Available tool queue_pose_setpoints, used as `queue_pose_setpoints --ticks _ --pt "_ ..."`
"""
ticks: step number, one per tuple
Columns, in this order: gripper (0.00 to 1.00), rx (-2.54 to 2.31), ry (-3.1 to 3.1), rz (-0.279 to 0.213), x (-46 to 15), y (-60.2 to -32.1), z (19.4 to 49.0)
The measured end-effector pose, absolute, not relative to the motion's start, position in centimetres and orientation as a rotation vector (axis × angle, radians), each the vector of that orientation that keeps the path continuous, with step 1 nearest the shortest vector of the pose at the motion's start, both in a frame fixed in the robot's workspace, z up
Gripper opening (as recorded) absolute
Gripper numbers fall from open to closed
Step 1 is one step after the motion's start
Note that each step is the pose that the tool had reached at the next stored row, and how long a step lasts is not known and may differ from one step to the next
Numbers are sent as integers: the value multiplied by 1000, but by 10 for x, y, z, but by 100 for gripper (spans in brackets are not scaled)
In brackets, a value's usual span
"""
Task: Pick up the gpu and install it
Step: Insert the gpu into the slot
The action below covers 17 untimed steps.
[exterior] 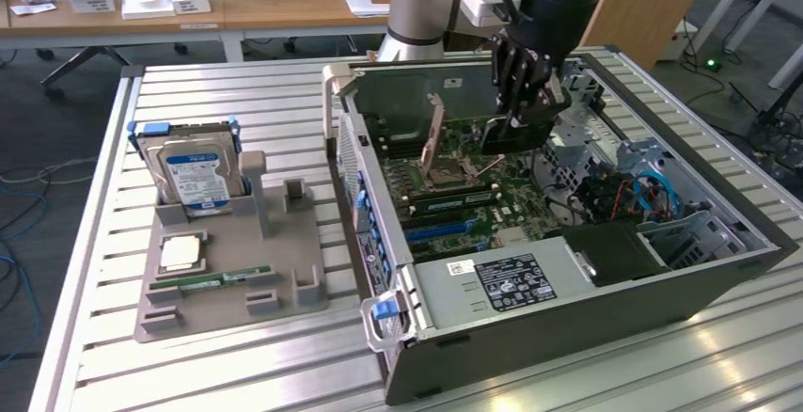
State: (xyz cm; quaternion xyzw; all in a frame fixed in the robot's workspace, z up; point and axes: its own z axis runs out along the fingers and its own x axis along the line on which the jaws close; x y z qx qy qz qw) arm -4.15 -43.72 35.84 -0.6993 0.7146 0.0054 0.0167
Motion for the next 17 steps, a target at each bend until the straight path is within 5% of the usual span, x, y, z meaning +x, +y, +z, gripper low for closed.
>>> queue_pose_setpoints --ticks 17 --pt "27 -2174 2222 16 -42 -437 352"
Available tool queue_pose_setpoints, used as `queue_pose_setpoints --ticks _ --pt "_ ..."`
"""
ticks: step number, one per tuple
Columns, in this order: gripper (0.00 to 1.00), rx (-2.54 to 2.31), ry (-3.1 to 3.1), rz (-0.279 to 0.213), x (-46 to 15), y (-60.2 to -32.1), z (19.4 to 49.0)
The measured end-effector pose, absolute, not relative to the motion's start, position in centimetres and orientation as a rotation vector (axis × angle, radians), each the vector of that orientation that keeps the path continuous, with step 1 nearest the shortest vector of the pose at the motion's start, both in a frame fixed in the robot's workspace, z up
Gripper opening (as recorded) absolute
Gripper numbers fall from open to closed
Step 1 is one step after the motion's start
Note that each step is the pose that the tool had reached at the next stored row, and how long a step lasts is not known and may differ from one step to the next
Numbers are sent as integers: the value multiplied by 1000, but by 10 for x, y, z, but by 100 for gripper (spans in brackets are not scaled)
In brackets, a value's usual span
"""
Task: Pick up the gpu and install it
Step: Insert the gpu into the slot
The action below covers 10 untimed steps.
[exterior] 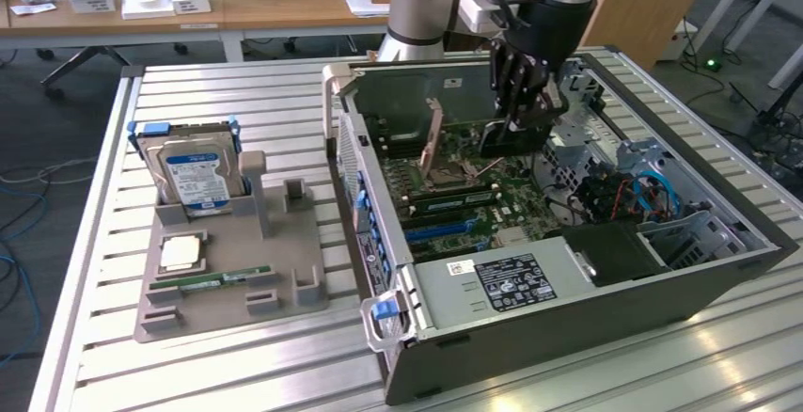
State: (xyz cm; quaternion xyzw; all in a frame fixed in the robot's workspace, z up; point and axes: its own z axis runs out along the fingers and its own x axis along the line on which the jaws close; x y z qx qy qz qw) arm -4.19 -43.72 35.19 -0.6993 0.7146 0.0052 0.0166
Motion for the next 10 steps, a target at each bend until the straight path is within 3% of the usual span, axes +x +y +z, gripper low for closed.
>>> queue_pose_setpoints --ticks 10 --pt "27 -2174 2222 16 -44 -437 345"
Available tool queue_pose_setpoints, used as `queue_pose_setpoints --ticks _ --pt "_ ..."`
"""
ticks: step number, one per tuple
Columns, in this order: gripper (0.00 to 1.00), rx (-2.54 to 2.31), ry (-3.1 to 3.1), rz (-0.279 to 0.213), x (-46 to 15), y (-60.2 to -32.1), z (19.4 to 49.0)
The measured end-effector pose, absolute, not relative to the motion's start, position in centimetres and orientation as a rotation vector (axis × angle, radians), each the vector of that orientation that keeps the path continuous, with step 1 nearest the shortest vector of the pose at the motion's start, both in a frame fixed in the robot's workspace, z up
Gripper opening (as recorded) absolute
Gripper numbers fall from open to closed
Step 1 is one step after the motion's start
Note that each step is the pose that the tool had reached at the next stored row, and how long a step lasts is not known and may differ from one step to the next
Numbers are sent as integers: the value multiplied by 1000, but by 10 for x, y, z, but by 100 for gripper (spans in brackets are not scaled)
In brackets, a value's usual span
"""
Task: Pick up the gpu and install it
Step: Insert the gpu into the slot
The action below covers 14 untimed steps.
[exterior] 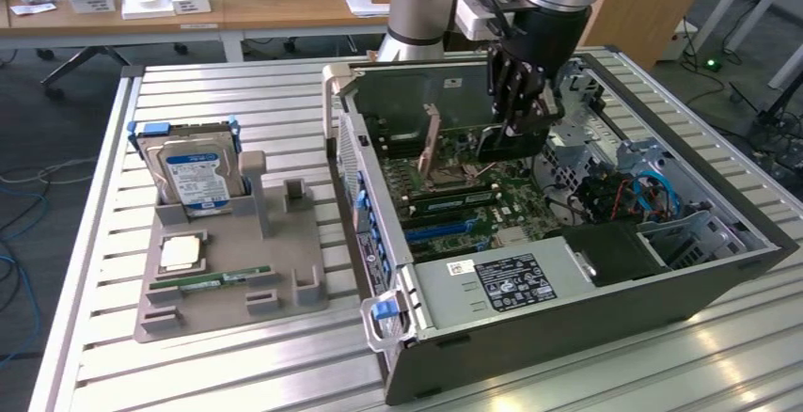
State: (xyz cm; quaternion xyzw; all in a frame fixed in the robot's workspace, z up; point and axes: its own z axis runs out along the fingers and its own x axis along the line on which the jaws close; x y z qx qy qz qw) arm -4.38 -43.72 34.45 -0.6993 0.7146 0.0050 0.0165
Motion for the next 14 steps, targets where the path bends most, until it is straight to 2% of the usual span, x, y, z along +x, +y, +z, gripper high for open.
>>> queue_pose_setpoints --ticks 14 --pt "27 -2174 2222 16 -45 -440 341"
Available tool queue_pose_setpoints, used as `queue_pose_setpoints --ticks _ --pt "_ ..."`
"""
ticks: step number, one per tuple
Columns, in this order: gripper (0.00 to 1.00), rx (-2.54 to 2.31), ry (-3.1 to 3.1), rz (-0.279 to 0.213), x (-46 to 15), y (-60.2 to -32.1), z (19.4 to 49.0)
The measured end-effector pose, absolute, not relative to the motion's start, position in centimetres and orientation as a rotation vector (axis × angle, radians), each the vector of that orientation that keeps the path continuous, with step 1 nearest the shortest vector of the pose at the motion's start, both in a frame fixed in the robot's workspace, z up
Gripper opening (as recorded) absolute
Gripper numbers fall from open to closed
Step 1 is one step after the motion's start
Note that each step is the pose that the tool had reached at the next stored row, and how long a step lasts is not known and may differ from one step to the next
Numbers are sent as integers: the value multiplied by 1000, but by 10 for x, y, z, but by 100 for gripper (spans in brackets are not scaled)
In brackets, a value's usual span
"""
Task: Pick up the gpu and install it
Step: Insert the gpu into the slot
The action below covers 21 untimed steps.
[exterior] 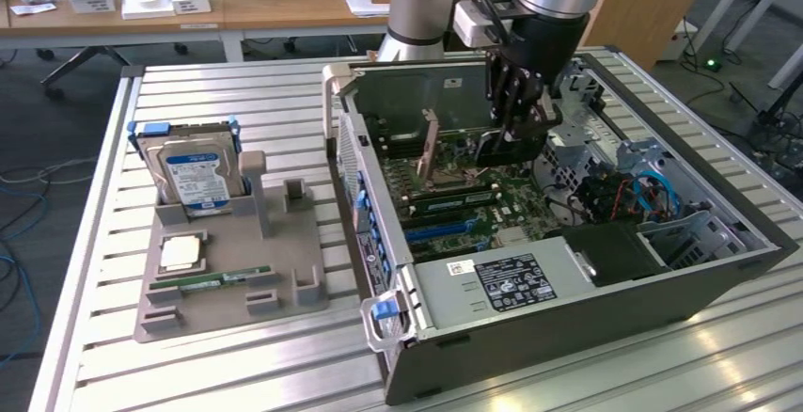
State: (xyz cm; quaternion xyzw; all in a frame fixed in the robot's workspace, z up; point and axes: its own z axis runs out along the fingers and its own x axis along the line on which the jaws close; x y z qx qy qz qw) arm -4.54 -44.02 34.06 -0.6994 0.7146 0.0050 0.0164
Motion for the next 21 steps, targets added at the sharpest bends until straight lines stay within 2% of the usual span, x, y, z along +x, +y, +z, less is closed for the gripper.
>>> queue_pose_setpoints --ticks 21 --pt "27 -2175 2222 16 -46 -453 340"
